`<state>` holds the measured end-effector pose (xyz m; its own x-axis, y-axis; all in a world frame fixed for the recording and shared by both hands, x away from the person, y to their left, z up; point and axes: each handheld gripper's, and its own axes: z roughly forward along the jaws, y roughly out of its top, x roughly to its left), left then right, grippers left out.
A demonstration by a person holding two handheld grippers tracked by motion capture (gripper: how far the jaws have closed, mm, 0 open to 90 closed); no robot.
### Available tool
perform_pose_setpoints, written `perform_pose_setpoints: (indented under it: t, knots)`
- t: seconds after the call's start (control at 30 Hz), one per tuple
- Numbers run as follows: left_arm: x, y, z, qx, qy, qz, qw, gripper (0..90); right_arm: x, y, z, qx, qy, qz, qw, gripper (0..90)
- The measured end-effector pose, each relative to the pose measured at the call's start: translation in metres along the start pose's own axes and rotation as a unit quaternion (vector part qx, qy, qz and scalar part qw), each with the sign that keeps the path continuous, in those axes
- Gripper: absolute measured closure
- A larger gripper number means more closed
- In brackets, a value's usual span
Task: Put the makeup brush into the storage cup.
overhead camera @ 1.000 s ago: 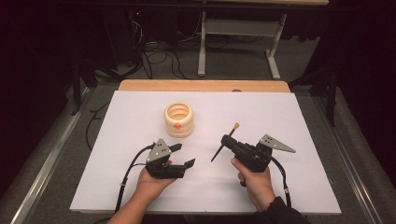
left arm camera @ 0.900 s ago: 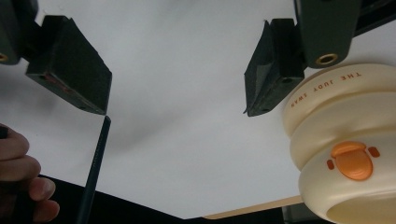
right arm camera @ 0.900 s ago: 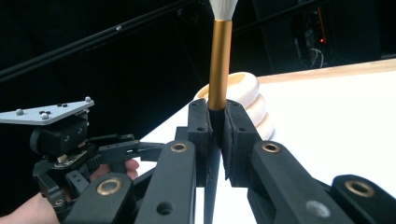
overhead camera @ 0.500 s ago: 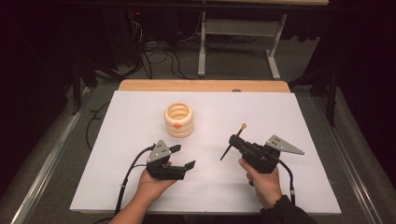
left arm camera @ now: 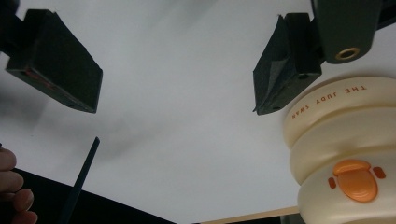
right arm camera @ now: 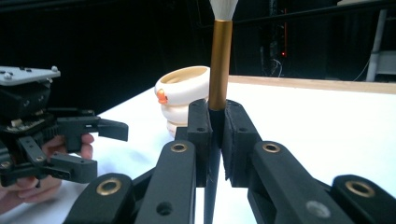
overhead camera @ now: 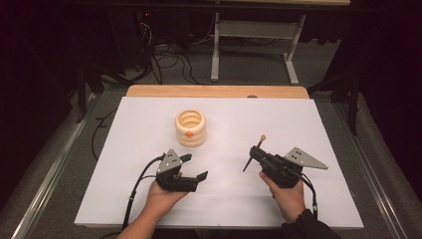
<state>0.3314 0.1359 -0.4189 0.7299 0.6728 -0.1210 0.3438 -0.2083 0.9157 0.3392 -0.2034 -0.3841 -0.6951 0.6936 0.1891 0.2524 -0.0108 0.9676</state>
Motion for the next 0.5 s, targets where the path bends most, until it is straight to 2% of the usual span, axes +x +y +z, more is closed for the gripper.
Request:
perform_pose_setpoints:
  t: [0.33, 0.5]
  knots:
    - [-0.0031, 0.0001, -0.0009, -0.006, -0.006, 0.006, 0.9999, 16.2, 0.0068, -0.0028, 0.0044, -0.002, -0.005, -0.035, 0.9994, 85.1]
    - [-0.0061, 0.0002, 0.0002, -0.01, -0.01, 0.009, 0.9999, 16.1, 0.0081, -0.0039, 0.0066, 0.003, -0.005, -0.04, 0.9992, 85.1]
